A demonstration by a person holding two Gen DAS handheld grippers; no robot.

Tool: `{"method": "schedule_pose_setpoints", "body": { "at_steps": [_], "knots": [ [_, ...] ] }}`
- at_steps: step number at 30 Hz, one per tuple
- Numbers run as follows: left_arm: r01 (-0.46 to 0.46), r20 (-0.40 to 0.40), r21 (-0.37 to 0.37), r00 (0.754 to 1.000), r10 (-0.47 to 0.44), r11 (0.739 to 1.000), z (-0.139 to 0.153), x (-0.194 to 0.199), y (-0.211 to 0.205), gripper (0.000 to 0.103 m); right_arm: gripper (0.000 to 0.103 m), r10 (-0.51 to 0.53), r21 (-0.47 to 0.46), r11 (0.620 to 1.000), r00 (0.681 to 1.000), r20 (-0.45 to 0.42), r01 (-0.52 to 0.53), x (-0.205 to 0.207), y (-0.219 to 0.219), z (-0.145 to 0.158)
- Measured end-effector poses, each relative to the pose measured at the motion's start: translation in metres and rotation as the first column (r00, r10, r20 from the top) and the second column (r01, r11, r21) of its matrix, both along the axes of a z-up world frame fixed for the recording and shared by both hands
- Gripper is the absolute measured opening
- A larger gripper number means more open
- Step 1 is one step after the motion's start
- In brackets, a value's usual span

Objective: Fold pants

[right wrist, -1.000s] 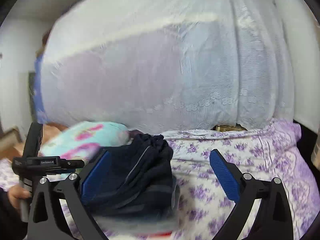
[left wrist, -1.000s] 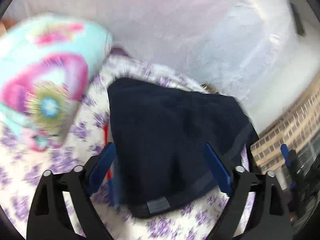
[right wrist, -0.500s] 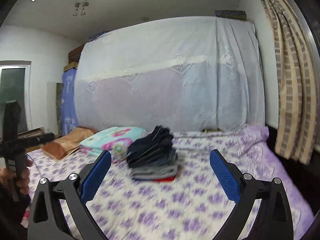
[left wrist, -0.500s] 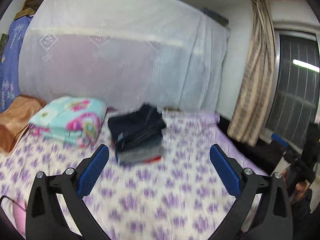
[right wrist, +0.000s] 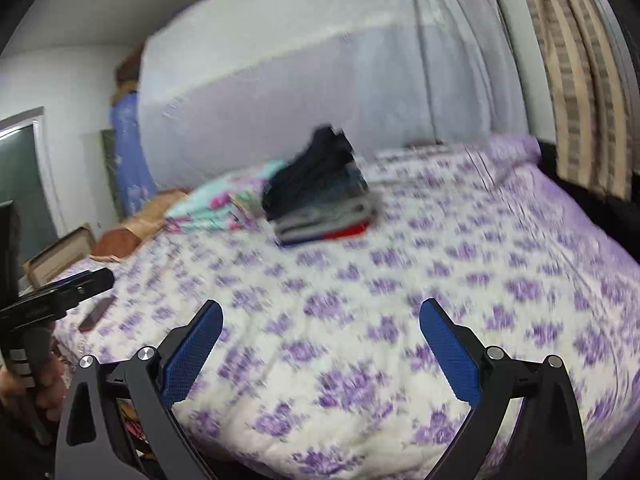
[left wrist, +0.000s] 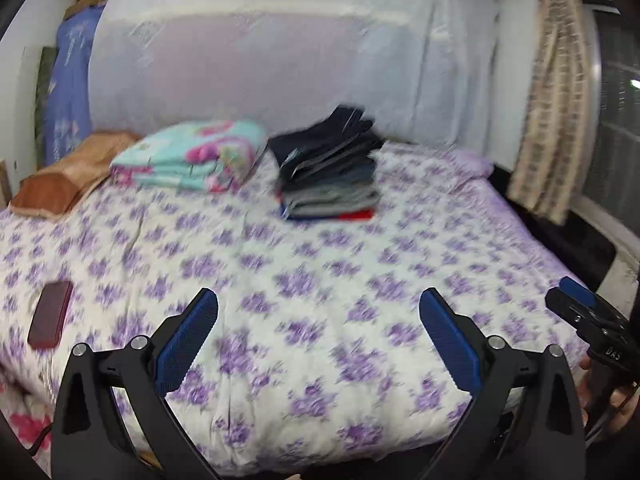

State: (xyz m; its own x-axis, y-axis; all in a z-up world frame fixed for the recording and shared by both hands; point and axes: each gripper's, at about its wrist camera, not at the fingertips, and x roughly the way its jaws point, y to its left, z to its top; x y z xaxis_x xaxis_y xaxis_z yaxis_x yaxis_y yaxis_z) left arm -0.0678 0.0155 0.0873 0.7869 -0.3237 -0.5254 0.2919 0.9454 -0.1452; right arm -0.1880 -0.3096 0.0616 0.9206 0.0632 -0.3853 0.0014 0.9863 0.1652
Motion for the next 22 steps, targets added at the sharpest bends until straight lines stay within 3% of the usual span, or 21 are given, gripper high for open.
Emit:
{"method": "schedule_pose_setpoints", "body": {
  "at_steps": [5, 10, 16, 22],
  "knots": [
    [-0.019, -0.030, 0.007, 0.999, 0.020, 1.000, -0.015, 0.011, 0.002, 0.098, 0.099, -0.069, 0.009, 0.998, 0.998, 0.002, 0.069, 0.004, -0.009, -0.015],
    [0.084, -0.020, -0.012, 0.996, -0.085, 0.996, -0.021, 0.012, -0.005, 0.098, 0.099, -0.076, 0.008, 0.997, 0.997, -0.014, 0.076, 0.010, -0.010, -0.018],
    [0.042, -0.003, 0.053, 0.999, -0.042, 0.998, -0.023, 0.016, -0.011, 0.098, 0.099, -0.080, 0.005, 0.997, 0.996, -0.023, 0.080, 0.015, -0.011, -0.020],
    [0.005, -0.082, 0.066, 0.997, 0.000, 0.998, -0.037, 0.032, -0.008, 0.098, 0.099, -0.081, 0.004, 0.997, 0.996, -0.041, 0.081, 0.021, -0.012, -0.025]
  ]
}}
